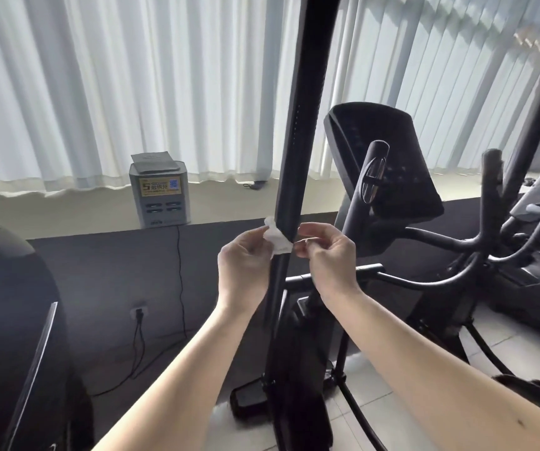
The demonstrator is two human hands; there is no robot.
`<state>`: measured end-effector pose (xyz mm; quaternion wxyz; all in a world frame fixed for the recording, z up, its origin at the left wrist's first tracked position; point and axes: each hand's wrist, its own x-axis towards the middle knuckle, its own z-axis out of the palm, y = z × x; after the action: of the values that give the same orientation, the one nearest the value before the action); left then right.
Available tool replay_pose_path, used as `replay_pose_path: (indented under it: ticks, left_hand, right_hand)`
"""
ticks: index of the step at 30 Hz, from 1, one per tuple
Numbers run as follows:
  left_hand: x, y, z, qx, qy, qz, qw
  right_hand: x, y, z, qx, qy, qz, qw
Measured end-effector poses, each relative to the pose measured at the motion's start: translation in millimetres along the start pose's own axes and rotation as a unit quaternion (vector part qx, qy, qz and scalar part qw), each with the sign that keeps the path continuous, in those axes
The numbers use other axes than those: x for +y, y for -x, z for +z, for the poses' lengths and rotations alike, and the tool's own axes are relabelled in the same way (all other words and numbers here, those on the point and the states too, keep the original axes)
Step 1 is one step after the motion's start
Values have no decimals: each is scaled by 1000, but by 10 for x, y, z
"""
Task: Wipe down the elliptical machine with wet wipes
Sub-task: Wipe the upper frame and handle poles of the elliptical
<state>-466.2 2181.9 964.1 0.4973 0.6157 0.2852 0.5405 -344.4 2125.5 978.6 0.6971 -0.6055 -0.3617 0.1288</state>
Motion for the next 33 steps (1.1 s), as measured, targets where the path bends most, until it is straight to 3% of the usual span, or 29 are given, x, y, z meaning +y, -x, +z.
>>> replay_pose_path:
  ticks: [7,11,15,19,28,33]
  left_hand:
    - [-349,196,116,-15,-120,-20,992]
    - [-530,168,152,10,-224,-25,974]
    - [-492,115,155,10,-260,-8,966]
    - [-469,74,133,5,-261,25,965]
    - [-486,67,-51,-100,-215,46,970]
    - [-431,40,-101,-78,-185,45,979]
  right_hand:
    - [157,52,-99,16,34,7,999]
    - [299,203,-140,-28,74,22,997]
    - [383,328,-147,-63,72,83,992]
    - [409,316,-97,-74,39,100,991]
    - [453,224,5,-69,36,85,993]
    - [437,159,59,-38,46,43,997]
